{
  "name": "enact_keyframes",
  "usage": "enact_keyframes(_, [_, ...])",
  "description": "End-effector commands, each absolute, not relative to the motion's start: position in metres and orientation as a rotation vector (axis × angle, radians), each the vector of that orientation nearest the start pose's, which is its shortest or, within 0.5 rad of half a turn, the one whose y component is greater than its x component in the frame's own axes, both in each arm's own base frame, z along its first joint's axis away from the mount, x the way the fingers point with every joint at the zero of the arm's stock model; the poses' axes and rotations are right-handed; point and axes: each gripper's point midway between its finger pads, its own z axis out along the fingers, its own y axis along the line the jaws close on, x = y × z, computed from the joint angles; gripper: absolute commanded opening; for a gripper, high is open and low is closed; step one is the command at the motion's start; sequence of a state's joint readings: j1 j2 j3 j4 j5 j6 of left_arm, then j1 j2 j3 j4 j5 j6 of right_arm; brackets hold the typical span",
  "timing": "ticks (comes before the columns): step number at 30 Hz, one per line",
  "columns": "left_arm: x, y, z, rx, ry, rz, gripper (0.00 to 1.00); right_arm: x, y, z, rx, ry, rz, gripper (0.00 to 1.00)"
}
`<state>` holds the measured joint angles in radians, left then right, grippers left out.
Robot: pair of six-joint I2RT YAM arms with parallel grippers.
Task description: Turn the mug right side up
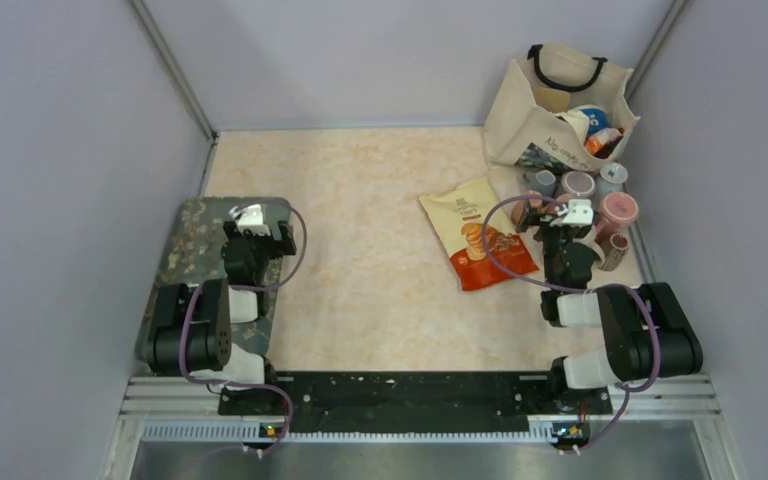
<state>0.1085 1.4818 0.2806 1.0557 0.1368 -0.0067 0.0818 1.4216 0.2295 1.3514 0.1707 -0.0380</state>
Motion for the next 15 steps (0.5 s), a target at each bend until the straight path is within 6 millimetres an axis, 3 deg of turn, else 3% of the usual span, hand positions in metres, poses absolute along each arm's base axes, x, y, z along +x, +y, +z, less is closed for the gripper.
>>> enact_keyframes(1, [0.386, 0.017, 0.11, -0.005, 1.644, -0.042, 0.99, 0.365, -0.013, 0.105, 0.101, 1.619, -0.123, 0.99])
enact_keyframes(7, [0.386, 0.017, 0.11, -0.005, 1.644, -0.043, 0.99, 0.363, -0.016, 0.108, 0.115, 1.608, -0.134, 0.99])
enact_keyframes(12, [0.385, 0.016, 0.113, 0.0, 1.631, -0.044, 0.99, 0.367, -0.017, 0.126, 0.114, 1.629, -0.14, 0.98])
enact_keyframes(15, [0.382, 0.006, 0.126, 0.06, 1.608, -0.083, 0.99, 0.37, -0.013, 0.141, 0.137, 1.687, -0.111, 0.98])
